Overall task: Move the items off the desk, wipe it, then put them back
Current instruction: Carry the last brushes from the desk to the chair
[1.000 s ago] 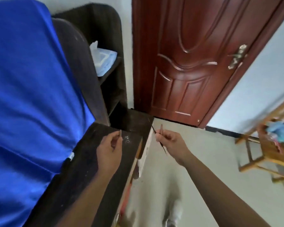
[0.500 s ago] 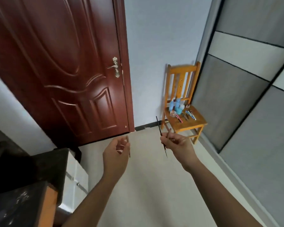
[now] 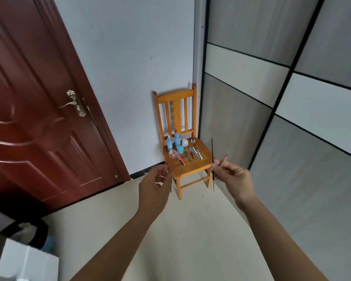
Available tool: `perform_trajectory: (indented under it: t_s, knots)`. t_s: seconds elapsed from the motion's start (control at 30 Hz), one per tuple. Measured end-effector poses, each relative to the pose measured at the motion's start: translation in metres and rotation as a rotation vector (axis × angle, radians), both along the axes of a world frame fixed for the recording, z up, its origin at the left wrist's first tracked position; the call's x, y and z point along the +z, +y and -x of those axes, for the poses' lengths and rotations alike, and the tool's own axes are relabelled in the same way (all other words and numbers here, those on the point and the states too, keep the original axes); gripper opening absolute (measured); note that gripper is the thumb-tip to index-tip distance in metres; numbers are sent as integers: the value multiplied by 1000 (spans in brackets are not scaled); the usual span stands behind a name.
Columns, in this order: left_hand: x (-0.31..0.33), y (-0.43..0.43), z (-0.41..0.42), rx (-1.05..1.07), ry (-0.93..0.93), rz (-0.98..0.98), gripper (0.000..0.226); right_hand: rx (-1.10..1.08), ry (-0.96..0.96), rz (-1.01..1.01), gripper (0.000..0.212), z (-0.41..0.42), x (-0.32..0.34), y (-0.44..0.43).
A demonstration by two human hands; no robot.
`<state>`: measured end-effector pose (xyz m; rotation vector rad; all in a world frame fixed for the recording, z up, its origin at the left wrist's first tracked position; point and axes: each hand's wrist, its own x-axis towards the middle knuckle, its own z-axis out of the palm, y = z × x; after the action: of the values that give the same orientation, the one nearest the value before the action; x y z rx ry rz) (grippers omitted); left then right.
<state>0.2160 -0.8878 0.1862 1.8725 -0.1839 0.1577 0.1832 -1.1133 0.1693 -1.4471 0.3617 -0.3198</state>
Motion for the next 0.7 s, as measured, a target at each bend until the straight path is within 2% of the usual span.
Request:
perform_trajectory:
  t_s: [0.23, 0.4, 0.53, 0.7]
  knots:
    - [-21, -49, -108, 24, 32, 31, 22, 39, 18, 25, 15, -98, -13, -48]
    - [-38, -94, -224, 54, 75, 43, 16, 61, 28, 94, 23, -215, -14, -90]
    - [-33, -123, -317, 87, 89, 38, 14, 24, 57, 121, 15, -312, -6, -127]
    - [-21, -153, -409, 92, 82, -17, 17, 30, 68, 149, 29, -400, -4, -155]
